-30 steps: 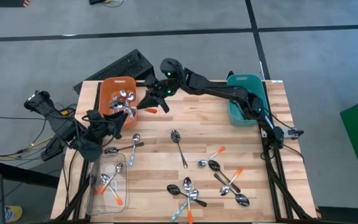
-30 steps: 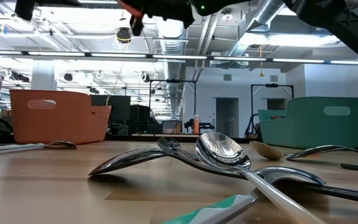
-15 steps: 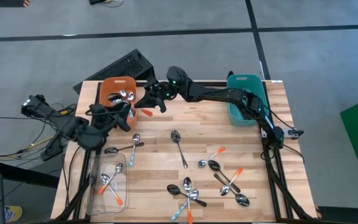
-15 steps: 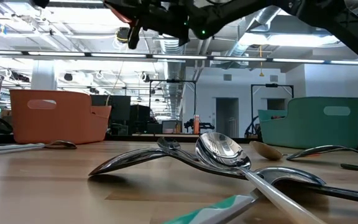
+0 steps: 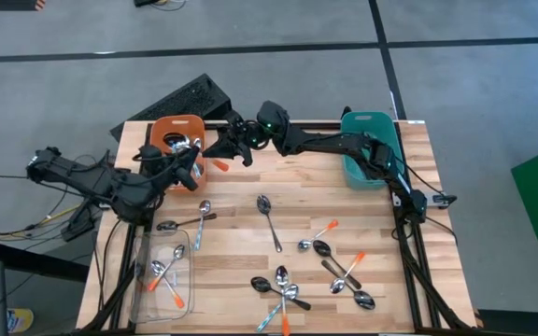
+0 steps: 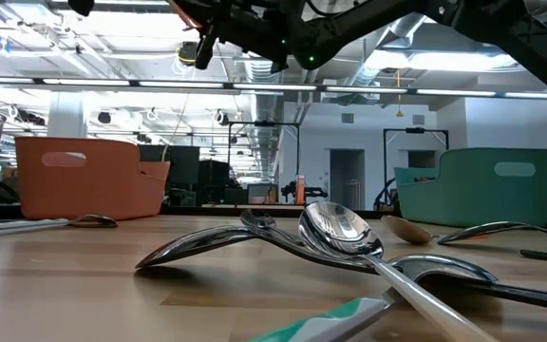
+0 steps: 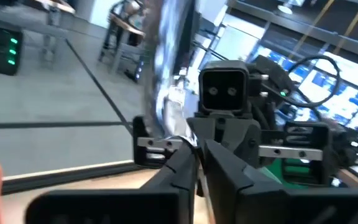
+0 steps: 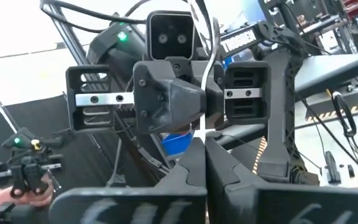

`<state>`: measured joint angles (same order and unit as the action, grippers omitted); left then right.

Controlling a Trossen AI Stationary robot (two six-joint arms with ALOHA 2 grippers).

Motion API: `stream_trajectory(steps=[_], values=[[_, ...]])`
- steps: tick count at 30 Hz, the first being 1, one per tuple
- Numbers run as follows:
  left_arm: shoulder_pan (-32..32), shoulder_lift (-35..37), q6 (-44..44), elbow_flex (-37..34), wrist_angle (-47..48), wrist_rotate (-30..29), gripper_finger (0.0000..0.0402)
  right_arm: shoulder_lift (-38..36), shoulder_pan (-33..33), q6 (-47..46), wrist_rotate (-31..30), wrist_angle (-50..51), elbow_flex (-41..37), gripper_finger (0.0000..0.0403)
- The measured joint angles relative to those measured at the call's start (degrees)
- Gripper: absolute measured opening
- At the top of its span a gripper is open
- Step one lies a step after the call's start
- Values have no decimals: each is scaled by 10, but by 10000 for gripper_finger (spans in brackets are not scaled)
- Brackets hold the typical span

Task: Sort silverware by color (type)
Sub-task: Put the orange spoon into the transparent bin

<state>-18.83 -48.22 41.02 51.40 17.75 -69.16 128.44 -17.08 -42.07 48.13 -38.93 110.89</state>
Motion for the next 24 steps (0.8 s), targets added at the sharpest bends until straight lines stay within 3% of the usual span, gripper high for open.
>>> stream_trajectory(steps=[4, 9, 14, 16, 19, 22, 24], values=[[0, 18, -31, 0, -8, 31, 4, 0, 0, 1, 4, 3, 0, 17], [1, 55, -43, -2, 32, 62, 0, -1, -5, -6, -5, 32, 0, 77], [1, 97, 70, -2, 162, 141, 0, -4, -25, -20, -14, 49, 2, 125], [0, 108, 140, -2, 229, 217, 0, -4, -33, -35, -13, 52, 2, 135], [1, 108, 257, -2, 334, 379, 0, -4, -43, -59, -12, 49, 2, 140], [-13, 79, 368, -2, 419, 520, 0, -9, -50, -84, 1, 56, 2, 134], [-33, 51, 407, -2, 441, 585, 0, -12, -51, -85, 8, 57, 2, 126]])
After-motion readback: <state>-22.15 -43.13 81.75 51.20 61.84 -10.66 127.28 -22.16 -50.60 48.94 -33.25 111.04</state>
